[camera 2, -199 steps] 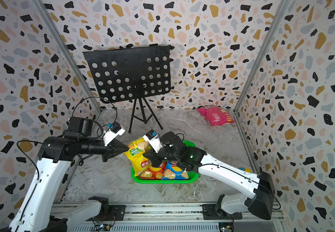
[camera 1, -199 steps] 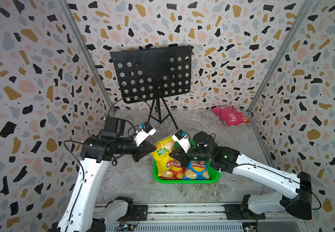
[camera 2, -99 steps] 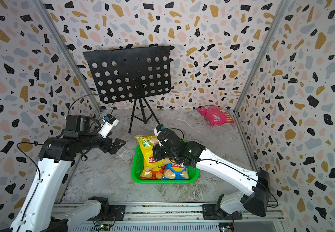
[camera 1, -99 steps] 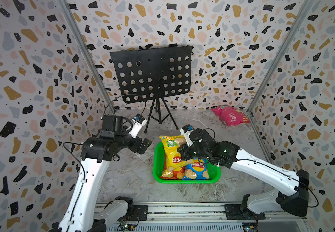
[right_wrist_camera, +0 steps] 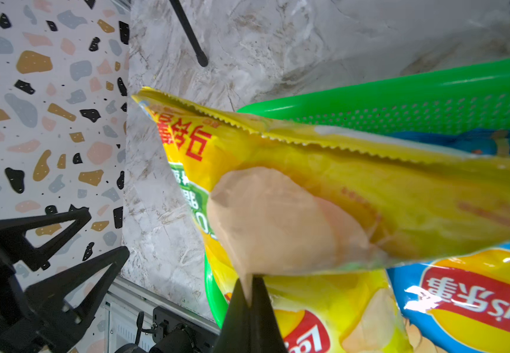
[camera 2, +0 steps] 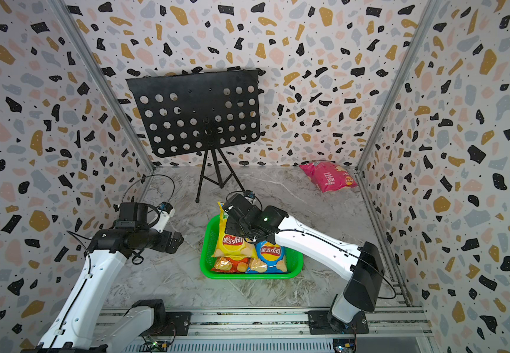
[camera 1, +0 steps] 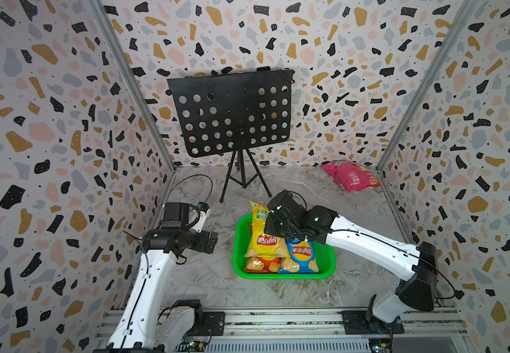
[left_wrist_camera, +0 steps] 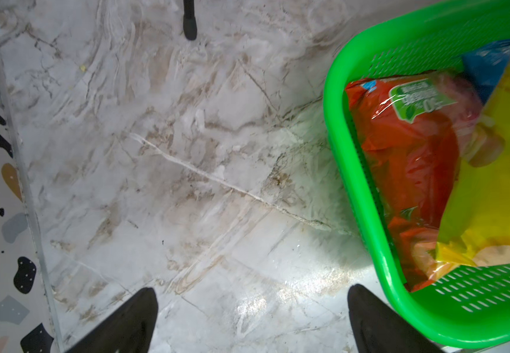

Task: Put the potato chips into the basket
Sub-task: Place the potato chip in the basket.

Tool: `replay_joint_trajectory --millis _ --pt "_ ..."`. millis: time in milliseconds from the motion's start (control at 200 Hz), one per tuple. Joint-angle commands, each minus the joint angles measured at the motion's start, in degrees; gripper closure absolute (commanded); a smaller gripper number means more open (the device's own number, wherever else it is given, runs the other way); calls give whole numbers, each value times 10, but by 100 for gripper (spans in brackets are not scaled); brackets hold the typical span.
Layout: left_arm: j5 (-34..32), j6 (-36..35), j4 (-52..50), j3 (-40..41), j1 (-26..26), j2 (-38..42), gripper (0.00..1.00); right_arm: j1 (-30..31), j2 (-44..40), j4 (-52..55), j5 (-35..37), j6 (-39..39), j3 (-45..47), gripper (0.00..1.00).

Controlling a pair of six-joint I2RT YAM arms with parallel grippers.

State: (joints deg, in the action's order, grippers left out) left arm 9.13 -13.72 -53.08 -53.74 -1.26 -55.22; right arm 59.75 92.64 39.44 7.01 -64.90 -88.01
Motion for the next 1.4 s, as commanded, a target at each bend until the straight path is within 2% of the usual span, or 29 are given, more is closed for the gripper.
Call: replay_joint_trajectory --millis 0,416,656,856,1101,1212,1302,1367,1397 --pt "-38 25 57 9 -8 7 0 6 5 26 -8 -42 -32 100" --pt "-45 23 75 27 -8 -5 0 34 54 12 -58 -46 -50 100" --pt "-42 22 80 32 -8 -5 0 34 36 32 -60 -59 -51 100" --pt "-40 22 80 31 -8 -10 0 34 34 7 -108 -82 -51 100" --pt "-42 21 81 32 -8 -7 0 34 52 25 -67 -66 -50 100" --pt "-39 20 81 34 -8 -8 0 34 54 47 -26 -39 -56 73" --pt "-33 19 79 33 -8 -9 0 34 54 82 10 -13 -78 61" --pt "-31 19 78 31 -8 -8 0 34 51 90 24 25 -94 47" --pt "-29 18 76 31 -8 -8 0 34 48 89 27 49 -99 44"
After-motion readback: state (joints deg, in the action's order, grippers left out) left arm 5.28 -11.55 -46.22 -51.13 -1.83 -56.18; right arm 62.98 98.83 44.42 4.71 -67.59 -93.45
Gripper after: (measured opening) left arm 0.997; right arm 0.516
